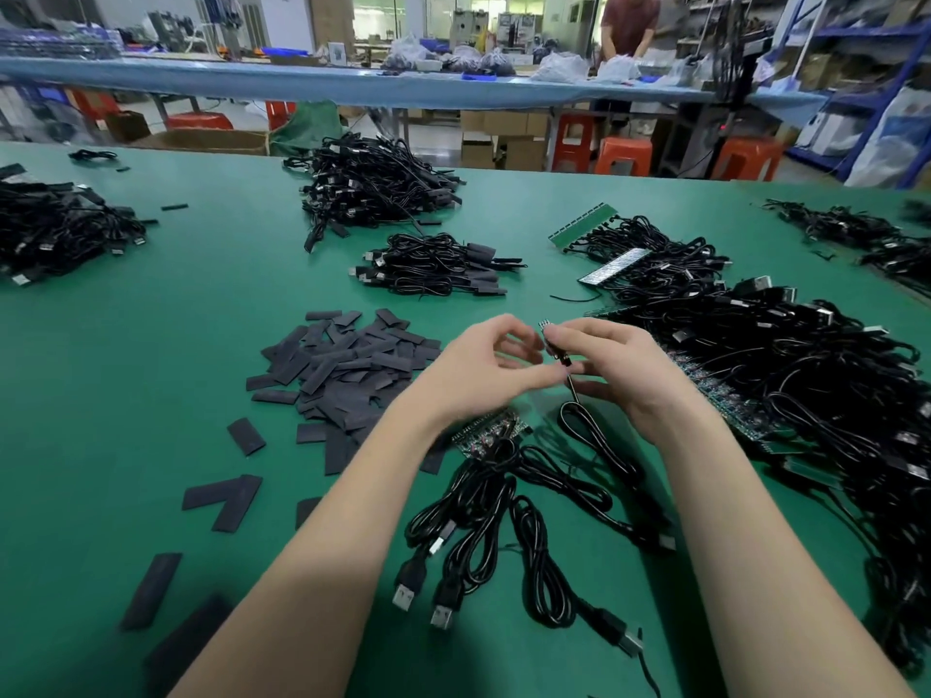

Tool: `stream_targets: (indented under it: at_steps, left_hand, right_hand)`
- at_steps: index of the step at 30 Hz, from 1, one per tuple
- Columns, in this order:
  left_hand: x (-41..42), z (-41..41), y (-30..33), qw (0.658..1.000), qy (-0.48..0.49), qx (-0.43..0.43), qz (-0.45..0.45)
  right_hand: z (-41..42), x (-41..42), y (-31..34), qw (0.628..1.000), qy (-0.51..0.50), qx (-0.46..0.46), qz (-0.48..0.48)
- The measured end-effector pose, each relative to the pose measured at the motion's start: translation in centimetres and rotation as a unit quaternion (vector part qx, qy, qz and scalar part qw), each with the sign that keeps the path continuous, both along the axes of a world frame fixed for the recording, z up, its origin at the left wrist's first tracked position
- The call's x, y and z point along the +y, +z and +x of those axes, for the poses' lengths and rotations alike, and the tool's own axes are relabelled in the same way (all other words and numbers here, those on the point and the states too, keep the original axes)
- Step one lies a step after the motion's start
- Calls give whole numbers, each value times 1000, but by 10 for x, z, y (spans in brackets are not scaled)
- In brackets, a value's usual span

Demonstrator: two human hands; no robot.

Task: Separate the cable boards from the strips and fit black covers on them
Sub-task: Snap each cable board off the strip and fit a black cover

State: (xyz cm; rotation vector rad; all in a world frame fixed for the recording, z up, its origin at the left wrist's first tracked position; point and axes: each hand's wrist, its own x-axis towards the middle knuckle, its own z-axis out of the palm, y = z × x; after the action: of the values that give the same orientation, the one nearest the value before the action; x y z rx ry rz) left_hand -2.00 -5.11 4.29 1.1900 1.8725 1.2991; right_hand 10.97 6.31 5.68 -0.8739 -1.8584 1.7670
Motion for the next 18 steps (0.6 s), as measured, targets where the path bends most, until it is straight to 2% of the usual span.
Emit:
stream_targets:
  at_steps: [3, 7, 9, 12, 15, 18]
  left_hand:
    - [8, 12, -1, 992, 42, -114, 41]
    - [13, 25, -1, 956, 49, -282, 70]
    - [14, 28, 0, 941, 27, -328, 80]
    - [16, 33, -3, 934, 38, -341, 95]
    - [20, 36, -12, 940, 65, -322, 96]
    - [20, 36, -16, 943, 64, -314, 96]
  right_hand:
    - [1, 0, 2, 1000, 0, -4, 9]
    - [5, 5, 5, 1000, 3, -18, 17]
    - [6, 6, 9, 999, 1, -27, 27]
    - [2, 7, 16, 996, -44, -20, 73]
    - [-10, 1, 25, 965, -104, -42, 237]
    - [-27, -19, 33, 892, -93, -40, 440]
